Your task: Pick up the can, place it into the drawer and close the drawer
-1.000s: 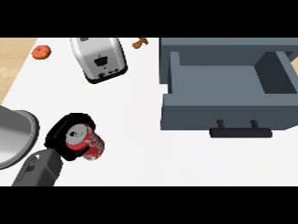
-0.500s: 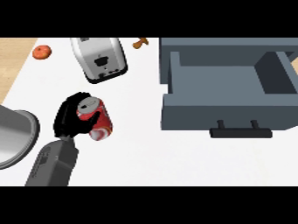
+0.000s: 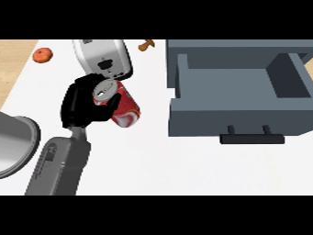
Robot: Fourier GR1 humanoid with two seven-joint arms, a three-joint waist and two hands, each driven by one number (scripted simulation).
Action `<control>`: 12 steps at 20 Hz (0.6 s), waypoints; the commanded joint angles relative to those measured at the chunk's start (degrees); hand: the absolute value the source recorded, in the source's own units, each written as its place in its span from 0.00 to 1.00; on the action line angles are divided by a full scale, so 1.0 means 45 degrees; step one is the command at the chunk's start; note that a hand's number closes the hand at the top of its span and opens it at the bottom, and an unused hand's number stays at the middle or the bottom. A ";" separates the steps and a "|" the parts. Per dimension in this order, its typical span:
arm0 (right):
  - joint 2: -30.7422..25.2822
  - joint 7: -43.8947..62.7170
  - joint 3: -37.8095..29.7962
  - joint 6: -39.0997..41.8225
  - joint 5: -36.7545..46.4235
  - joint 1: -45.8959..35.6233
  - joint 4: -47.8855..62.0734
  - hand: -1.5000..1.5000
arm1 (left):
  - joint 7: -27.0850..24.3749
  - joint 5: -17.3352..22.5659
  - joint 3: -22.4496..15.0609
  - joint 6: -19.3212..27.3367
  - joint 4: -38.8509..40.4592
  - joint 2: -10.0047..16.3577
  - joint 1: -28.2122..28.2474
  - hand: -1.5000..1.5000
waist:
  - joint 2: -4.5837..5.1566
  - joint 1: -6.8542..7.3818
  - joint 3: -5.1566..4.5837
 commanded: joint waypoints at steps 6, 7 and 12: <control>0.0092 -0.0721 0.0347 0.0215 0.0677 0.0141 0.0390 0.00 | 0.2317 -0.0723 -0.0824 0.2342 -0.1116 -0.0015 -0.2369 1.00 | 0.0035 -0.0067 -0.0001; 0.0092 -0.0325 0.0345 -0.0197 -0.0123 0.0731 -0.0408 0.00 | 0.2987 -0.0900 -0.1177 0.2861 -0.2061 -0.0038 -0.2421 1.00 | 0.0004 -0.0080 -0.0001; 0.0085 -0.1172 0.0889 -0.0200 0.0393 0.0935 0.0259 0.00 | 0.2823 -0.0938 -0.0667 0.3024 0.0035 0.0003 -0.4303 1.00 | 0.0044 -0.0217 0.0001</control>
